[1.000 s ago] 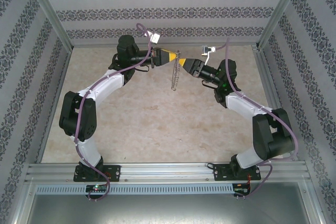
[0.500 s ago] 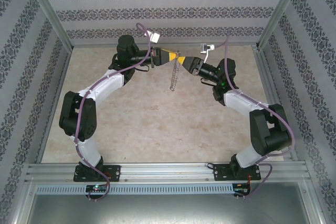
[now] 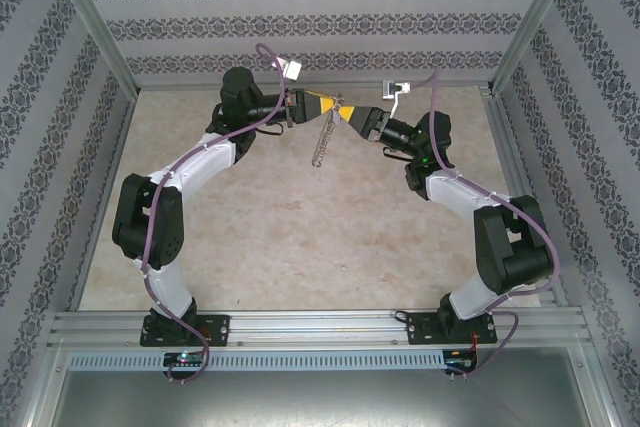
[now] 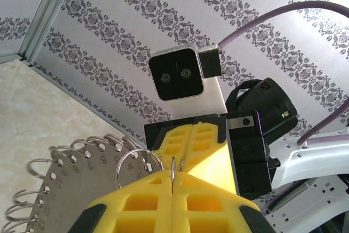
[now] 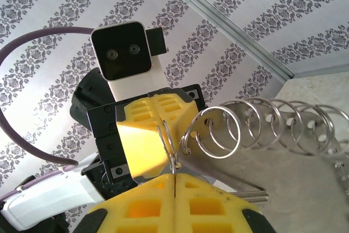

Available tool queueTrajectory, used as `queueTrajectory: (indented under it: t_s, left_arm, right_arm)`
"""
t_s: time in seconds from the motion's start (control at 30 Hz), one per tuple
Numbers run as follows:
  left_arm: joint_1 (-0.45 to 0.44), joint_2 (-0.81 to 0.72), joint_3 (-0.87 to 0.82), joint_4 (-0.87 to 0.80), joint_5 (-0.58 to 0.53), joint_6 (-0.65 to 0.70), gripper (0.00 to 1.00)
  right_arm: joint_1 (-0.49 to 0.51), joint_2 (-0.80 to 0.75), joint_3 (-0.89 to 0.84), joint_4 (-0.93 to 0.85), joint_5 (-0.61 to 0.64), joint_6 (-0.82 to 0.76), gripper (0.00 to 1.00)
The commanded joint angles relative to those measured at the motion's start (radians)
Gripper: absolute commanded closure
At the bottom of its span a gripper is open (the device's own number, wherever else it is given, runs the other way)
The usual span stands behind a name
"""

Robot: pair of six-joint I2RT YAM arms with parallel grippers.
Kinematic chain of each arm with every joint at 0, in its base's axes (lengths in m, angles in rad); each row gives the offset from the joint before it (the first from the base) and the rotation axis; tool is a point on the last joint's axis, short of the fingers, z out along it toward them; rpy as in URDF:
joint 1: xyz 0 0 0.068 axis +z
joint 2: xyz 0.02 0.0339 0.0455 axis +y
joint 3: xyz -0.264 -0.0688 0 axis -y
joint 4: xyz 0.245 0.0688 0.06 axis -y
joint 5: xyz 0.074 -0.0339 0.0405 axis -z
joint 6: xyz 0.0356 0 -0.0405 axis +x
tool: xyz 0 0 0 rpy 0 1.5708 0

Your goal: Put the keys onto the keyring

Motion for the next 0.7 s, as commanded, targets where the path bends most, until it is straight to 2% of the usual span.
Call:
queueTrajectory:
  t_s: [0.0, 0.47, 0.5, 0.6, 0.67]
  left_arm:
    - [0.004, -0.011, 0.0, 0.11, -0.019, -0.041, 1.0]
    - [0.004, -0.006, -0.014, 0.14, -0.04, -0.06, 1.0]
    - [0.004, -0.007, -0.014, 0.14, -0.043, -0.061, 1.0]
    - [0.004, -0.008, -0.019, 0.14, -0.053, -0.064, 1.0]
    - [0.005, -0.007, -0.022, 0.141, -0.061, -0.07, 1.0]
  right_arm:
    - [0.022, -0.012, -0.018, 0.045, -0.04, -0.001, 1.0]
    - [0.062, 0.015, -0.018, 0.01, -0.095, -0.009, 1.0]
    - [0.058, 0.009, -0.022, 0.003, -0.097, -0.011, 0.98]
    - [0.027, -0.022, -0.047, -0.008, -0.102, -0.012, 0.73]
    - [-0.005, -0.062, -0.073, -0.017, -0.103, -0.018, 0.68]
